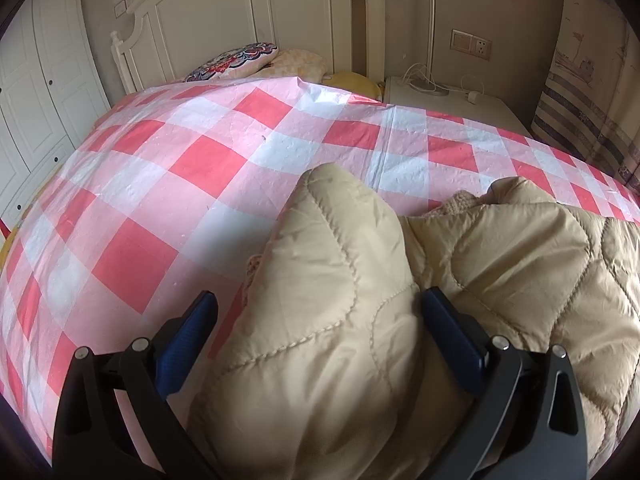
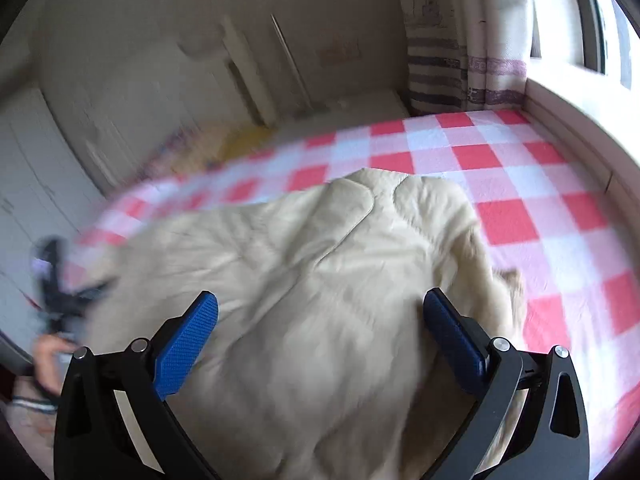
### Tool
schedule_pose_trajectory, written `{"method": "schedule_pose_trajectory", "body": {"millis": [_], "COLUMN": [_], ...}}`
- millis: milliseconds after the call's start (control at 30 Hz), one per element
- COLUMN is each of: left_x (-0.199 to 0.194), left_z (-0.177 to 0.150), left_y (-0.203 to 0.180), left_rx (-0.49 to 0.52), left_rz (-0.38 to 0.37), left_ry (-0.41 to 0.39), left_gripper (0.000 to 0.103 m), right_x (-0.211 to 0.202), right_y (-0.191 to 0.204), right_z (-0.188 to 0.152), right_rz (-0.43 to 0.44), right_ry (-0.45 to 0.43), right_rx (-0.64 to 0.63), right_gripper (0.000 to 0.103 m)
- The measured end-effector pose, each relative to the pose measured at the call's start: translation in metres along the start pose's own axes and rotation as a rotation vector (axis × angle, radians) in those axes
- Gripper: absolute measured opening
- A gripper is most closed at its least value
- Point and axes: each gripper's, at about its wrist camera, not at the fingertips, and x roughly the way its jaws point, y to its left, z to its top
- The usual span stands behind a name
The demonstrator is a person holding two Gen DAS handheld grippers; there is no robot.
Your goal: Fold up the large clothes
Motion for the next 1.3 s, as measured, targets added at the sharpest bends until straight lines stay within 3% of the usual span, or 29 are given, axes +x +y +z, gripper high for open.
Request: {"method": "schedule_pose_trajectory", "body": {"millis": [67,167,300,433,733,933,1233,1300], "left_x": [0.001,0.001,0.001,0.001,0.003,0.002,0.004,0.004], "left_z": [0.000,0.000,0.000,0.000,0.000,-0.001,0.000,0.000], "left_y": [0.000,0.001,0.001,0.001,0.004,0.004,0.005,0.005], "left_rx": [-0.002,-0.004,-0.003,-0.003,-0.010,-0.016,-0.026,-0.028], "left_rz": [-0.005,-0.007,-0.007,-0.007,-0.021,-0.025,-0.041,-0.044], "left_ry": [0.003,0.003,0.003,0.003,0.011,0.012,0.019,0.021], "left_gripper": [0.101,0.101,0.101,0.101,0.101,0.101,0.101,0.101], "right_x": [-0.033,-0.065,-0.096,-0.096,-0.064,-0.044,-0.022,-0.014], "right_y": [-0.005,-0.007,-0.008,-0.007,-0.027,-0.025,-0.030,-0.018], "right_z": [-0.022,-0.050,-0.106,-0.142,-0.121,-0.107,-0.083,-0.083], "right_rz": [0.064,0.082,0.128,0.151,0.140,0.117,0.010,0.076], "right_ry": [-0.050,-0.058,-0.006,0.074,0.066,0.053,-0.081,-0.058], "right_rx": [0.036,0.044,0.106,0.159,0.342,0.356,0.474,0.422], "right_gripper": [0.098,0.098,0.098,0.098,0.098,0.099,0.099,0.098]}}
